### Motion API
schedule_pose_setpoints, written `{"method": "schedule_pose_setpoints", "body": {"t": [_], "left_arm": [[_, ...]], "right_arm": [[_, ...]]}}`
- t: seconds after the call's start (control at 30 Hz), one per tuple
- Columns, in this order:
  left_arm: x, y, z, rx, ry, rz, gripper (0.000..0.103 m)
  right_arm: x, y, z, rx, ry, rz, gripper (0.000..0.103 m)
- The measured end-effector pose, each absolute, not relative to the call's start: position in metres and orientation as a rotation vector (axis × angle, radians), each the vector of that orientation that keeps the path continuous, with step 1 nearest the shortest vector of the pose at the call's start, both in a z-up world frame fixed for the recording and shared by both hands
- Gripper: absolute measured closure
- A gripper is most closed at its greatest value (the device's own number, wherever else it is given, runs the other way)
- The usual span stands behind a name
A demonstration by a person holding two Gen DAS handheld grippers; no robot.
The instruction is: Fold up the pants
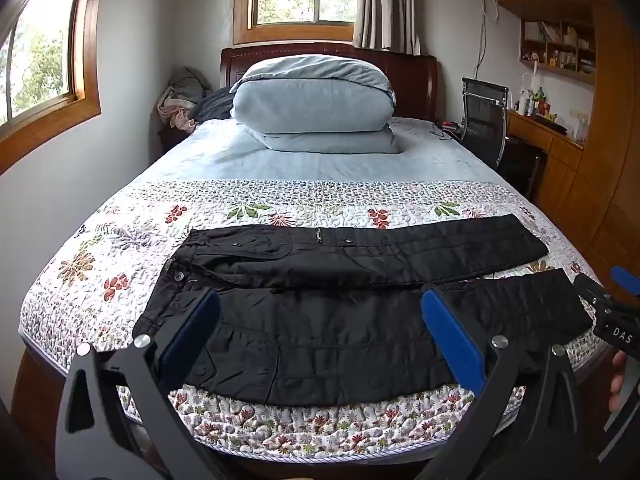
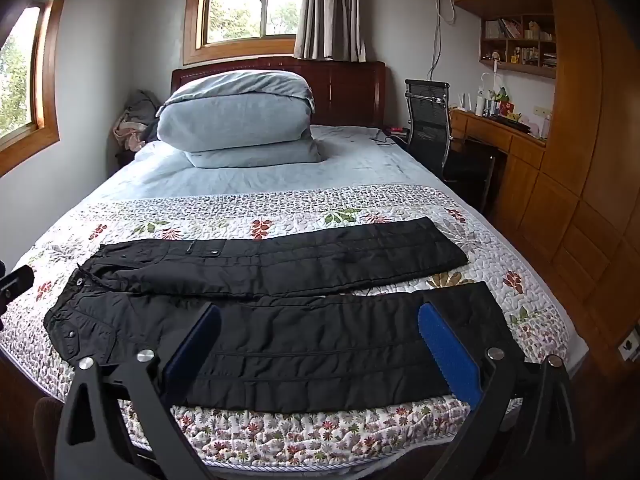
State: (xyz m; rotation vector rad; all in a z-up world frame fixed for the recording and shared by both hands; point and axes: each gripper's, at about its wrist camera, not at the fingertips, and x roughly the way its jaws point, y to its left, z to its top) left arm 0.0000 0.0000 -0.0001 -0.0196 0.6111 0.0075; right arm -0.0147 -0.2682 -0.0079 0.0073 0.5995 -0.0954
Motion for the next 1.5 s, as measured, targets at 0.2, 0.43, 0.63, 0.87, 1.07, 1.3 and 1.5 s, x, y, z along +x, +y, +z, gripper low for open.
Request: {"method": "schedule_pose_setpoints", "body": {"t": [0.2,0.43,0.63,0.87,1.07,1.3,1.5], "left_arm": [[-0.0001,-0.0002,-0.0002,-0.013,0.608,0.011,0.002],[0.0006,0.003,-0.0014,-0.011,0.609,0.013,0.002],[0.0006,0.0021,-0.0015,-0.009,0.61,0.014,0.002],[0.0002,0.0062,0.0001,-0.007,0.611,0.015,0.002],[0.0001,0.0059,0.0001,-0.006,0.611,0.015,0.002],[0.0003,0.0059,0.0001,-0.005,0.612,0.015,0.002],[0.0014,0.006,-0.0031,-0.004,0.612,0.017,0.002]], "right_arm": [[-0.0139,-0.2683,-0.0076,0.006,0.598,-0.098,0.003],[-0.0149,-0.268,-0.0074,0.003,0.596,-0.099,0.003],[-0.015,-0.2679,-0.008,0.003,0.595,-0.099,0.003],[-0.0147,-0.269,-0.0088,0.003,0.596,-0.098,0.003],[-0.0141,-0.269,-0.0095,0.002,0.596,-0.098,0.003],[-0.0135,-0.2687,-0.0094,0.002,0.595,-0.095,0.003],[-0.0135,-0.2671,-0.0092,0.002,0.595,-0.095,0.003]]}}
